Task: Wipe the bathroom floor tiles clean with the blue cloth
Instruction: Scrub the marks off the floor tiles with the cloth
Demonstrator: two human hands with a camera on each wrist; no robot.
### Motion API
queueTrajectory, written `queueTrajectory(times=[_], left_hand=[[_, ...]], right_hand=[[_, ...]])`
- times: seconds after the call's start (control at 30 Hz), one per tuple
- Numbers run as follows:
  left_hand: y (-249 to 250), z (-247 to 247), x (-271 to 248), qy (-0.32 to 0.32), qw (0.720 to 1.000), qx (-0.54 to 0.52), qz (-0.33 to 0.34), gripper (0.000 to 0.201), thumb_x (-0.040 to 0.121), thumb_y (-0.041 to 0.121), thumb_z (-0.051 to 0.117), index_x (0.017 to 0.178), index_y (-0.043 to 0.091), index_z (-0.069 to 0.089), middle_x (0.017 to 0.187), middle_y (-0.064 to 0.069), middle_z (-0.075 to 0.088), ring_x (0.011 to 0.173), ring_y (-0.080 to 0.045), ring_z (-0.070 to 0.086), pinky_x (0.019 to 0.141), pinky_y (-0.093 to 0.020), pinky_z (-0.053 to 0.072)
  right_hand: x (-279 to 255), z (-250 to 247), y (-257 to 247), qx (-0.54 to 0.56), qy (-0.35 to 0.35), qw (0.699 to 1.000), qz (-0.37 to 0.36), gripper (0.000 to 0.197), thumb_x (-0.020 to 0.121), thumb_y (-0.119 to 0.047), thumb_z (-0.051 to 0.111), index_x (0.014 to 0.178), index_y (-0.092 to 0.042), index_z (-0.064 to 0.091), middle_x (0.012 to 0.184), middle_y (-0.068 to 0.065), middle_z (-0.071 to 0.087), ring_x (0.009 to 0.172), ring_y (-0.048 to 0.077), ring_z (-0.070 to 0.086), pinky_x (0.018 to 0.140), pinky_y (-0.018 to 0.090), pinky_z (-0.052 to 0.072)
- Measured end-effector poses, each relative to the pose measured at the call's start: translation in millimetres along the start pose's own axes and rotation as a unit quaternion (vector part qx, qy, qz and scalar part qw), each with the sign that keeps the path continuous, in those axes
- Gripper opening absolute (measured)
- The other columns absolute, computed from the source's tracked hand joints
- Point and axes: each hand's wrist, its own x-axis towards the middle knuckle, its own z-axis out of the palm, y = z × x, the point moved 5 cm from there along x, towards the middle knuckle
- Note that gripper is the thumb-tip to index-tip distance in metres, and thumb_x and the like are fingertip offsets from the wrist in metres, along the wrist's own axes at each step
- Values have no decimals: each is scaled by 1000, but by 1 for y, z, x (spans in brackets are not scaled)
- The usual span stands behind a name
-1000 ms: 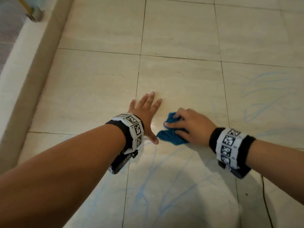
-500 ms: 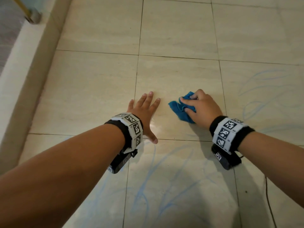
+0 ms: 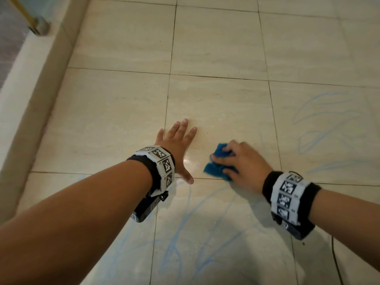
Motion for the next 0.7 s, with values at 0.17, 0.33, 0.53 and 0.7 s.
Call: queueTrajectory(times=[0.17, 0.33, 0.53, 0.7], left_hand=[[-1, -1, -4, 9, 1000, -4, 7, 144, 57, 71, 75, 148, 26, -27, 153, -4, -37, 144, -24, -25, 119, -51, -4], [4, -6, -3, 14, 1000, -18, -7, 142, 57, 78, 70, 150, 24, -23, 154, -4, -34, 145, -24, -24, 118, -54, -4], [32, -11, 8, 36, 999, -8, 16, 143, 57, 79, 68, 148, 22, -26, 152, -7, -38, 143, -26, -28, 116, -58, -6], [31, -8, 13, 1, 1000, 12, 12, 147, 54, 76, 73, 146, 25, -29, 151, -5, -40, 144, -25, -27, 117, -57, -3]], right_hand=[[2, -13, 26, 27, -8, 1000, 10, 42, 83, -13, 67, 121, -31, 63, 113, 3, 53, 97, 27, 50, 81, 34, 44], [-5, -16, 36, 56, 39, 995, 71, 42, 81, -10, 68, 119, -29, 64, 112, 2, 52, 104, 27, 49, 91, 35, 42], [-11, 0, 12, 66, -45, 997, -1, 36, 85, -18, 64, 116, -36, 65, 112, -7, 47, 101, 17, 45, 89, 28, 36], [-14, -21, 49, 66, 20, 995, 74, 41, 83, -11, 66, 118, -33, 64, 110, -5, 47, 104, 22, 46, 91, 32, 40]])
